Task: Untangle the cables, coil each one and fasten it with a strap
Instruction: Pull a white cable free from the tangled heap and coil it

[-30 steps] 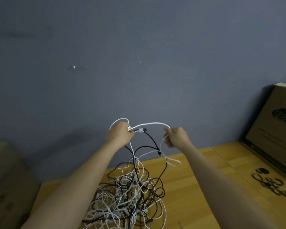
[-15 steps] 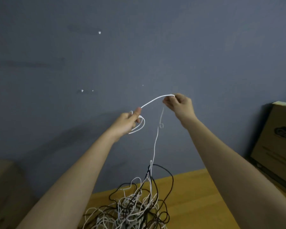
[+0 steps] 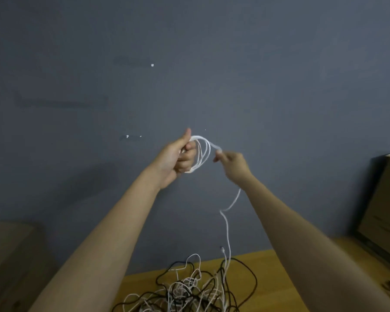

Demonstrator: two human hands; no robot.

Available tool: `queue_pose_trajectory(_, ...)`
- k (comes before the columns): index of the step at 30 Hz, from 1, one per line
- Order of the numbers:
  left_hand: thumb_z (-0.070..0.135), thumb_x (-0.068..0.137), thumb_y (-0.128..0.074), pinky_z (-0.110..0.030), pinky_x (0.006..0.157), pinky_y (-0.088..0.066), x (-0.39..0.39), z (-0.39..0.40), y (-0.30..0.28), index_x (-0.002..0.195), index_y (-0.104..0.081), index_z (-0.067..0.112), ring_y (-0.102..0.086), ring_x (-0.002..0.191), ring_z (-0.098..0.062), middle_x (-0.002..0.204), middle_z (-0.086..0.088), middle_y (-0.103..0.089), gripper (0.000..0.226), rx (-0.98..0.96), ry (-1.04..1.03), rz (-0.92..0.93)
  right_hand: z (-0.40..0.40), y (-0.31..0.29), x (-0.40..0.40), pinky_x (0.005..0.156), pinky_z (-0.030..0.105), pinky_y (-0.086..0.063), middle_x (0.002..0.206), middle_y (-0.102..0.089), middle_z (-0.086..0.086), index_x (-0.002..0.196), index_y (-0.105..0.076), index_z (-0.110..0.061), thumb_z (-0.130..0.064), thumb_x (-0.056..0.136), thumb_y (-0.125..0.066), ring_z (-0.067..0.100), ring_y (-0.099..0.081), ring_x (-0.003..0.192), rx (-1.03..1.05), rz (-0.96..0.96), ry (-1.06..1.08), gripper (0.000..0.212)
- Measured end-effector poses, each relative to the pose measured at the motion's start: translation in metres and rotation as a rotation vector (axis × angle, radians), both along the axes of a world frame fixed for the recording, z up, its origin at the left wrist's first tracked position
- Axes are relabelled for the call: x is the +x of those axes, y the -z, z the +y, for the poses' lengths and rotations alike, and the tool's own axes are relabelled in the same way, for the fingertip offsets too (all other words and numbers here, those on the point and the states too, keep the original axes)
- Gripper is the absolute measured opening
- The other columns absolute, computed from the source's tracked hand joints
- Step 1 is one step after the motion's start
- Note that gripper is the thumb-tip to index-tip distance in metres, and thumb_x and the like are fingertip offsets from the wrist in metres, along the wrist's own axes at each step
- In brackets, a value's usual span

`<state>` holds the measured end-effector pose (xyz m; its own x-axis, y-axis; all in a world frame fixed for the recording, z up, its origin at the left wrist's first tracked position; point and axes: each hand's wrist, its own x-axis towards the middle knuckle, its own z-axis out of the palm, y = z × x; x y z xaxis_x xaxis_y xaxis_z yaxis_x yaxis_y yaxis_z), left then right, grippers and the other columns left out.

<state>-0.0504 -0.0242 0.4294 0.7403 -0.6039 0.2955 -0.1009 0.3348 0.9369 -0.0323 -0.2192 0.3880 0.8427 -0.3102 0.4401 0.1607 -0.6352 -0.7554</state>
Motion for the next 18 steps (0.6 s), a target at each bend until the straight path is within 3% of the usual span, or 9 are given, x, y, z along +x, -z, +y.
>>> queue_pose_trajectory(3,0.033,0.104,-0.028,-0.017,0.040,-0.019,0.003,0.001,0.009,0.074,-0.033,0.020,-0.022,0.034,-0.002,0.049,0.009,-0.033,0.033,-0.133,-0.035,0.031,0.033,0.065,-0.008,0.065,0.030,-0.042,0.063,-0.057,-0.002,0.098,-0.072,-0.016,-0.040,0.097,-0.051,0.015,-0.048,0.064,-0.187,0.094,-0.122,0.032)
queue_pose_trajectory(6,0.026,0.106,-0.031,-0.022,0.052,-0.026,0.011,-0.001,0.034,0.079,-0.030,0.022,-0.033,0.040,-0.005,0.068,0.006,-0.046,0.027,0.030,-0.350,-0.119,0.058,0.118,-0.037,0.072,0.039,-0.049,0.093,-0.070,0.008,0.117,-0.064,-0.015,-0.038,0.100,-0.044,0.024,-0.062,0.082,-0.283,0.130,-0.243,0.035)
queue_pose_trajectory(8,0.027,0.105,-0.031,-0.020,0.059,-0.038,0.018,-0.001,0.056,0.088,-0.033,0.021,-0.048,0.044,-0.005,0.083,0.002,-0.051,0.019,0.170,-0.443,-0.184,0.065,0.141,-0.058,0.073,0.041,-0.051,0.104,-0.070,0.010,0.126,-0.057,-0.016,-0.036,0.102,-0.041,0.028,-0.064,0.090,-0.332,0.112,-0.313,0.036)
queue_pose_trajectory(10,0.027,0.105,-0.031,-0.018,0.066,-0.049,0.027,-0.001,0.081,0.106,-0.034,0.015,-0.061,0.051,-0.003,0.097,0.000,-0.054,0.012,0.318,-0.426,-0.223,0.066,0.155,-0.074,0.064,0.042,-0.052,0.102,-0.071,0.009,0.124,-0.057,-0.015,-0.037,0.102,-0.038,0.031,-0.066,0.084,-0.524,-0.008,-0.323,0.037)
queue_pose_trajectory(12,0.027,0.104,-0.031,-0.021,0.075,-0.053,0.031,-0.001,0.105,0.122,-0.028,0.010,-0.066,0.060,-0.004,0.104,0.002,-0.055,0.024,0.535,-0.384,-0.302,0.061,0.158,-0.083,0.047,0.039,-0.050,0.087,-0.070,0.006,0.109,-0.064,-0.012,-0.033,0.099,-0.039,0.031,-0.065,0.066,-0.728,-0.220,-0.282,0.034)
queue_pose_trajectory(14,0.033,0.103,-0.033,-0.031,0.085,-0.050,0.028,0.000,0.131,0.125,-0.032,0.012,-0.066,0.070,-0.011,0.097,0.004,-0.059,0.030,0.779,-0.326,-0.423,0.051,0.149,-0.086,0.039,0.034,-0.047,0.075,-0.067,0.003,0.101,-0.066,-0.014,-0.023,0.094,-0.048,0.026,-0.062,0.055,-0.842,-0.376,-0.258,0.021)
queue_pose_trajectory(15,0.037,0.103,-0.033,-0.032,0.083,-0.048,0.023,0.001,0.141,0.117,-0.036,0.014,-0.063,0.071,-0.011,0.091,0.004,-0.061,0.027,0.861,-0.305,-0.455,0.044,0.141,-0.086,0.038,0.033,-0.046,0.073,-0.066,0.002,0.102,-0.066,-0.016,-0.019,0.092,-0.052,0.024,-0.060,0.054,-0.872,-0.423,-0.257,0.018)
queue_pose_trajectory(18,0.047,0.102,-0.030,-0.029,0.059,-0.040,0.004,0.002,0.156,0.093,-0.042,0.015,-0.048,0.045,-0.002,0.064,0.002,-0.056,0.035,0.820,-0.241,-0.403,0.020,0.112,-0.081,0.043,0.030,-0.045,0.075,-0.065,0.003,0.100,-0.071,-0.018,-0.028,0.089,-0.056,0.025,-0.061,0.060,-0.813,-0.441,-0.222,0.021)
